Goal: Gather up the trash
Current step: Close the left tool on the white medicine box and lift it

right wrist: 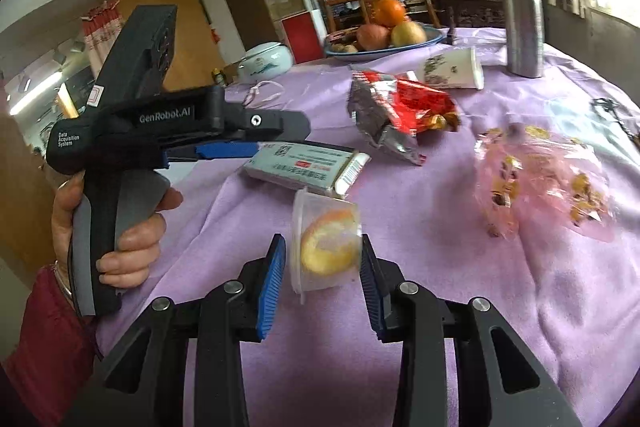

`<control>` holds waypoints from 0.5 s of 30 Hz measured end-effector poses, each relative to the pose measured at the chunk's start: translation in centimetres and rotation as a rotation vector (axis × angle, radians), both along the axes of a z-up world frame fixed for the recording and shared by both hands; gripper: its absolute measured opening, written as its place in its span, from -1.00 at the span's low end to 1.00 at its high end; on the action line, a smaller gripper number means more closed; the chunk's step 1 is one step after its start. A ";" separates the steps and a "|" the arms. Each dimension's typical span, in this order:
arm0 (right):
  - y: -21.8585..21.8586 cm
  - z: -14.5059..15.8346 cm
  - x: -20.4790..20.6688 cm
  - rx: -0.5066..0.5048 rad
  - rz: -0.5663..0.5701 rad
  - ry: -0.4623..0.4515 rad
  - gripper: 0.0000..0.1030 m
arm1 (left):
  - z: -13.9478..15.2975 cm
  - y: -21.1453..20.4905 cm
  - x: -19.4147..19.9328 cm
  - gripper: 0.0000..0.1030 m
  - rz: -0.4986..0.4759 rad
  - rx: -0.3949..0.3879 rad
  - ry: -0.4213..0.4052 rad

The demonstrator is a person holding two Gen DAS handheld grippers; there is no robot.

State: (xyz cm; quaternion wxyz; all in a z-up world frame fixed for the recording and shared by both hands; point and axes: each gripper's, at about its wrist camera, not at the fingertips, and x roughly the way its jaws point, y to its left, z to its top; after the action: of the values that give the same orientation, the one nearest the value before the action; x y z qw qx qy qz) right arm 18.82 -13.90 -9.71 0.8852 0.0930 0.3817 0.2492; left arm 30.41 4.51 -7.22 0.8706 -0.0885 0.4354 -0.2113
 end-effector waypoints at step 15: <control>-2.4 0.3 -0.5 0.043 0.038 0.036 0.09 | -0.4 -5.8 -0.4 0.88 -0.266 0.510 -0.291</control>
State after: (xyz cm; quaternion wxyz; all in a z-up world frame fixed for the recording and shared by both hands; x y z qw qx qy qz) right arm 18.35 -16.26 -9.37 0.8710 0.1091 0.3941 0.2725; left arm 30.04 -1.28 -7.60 0.8826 0.2213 0.3530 -0.2179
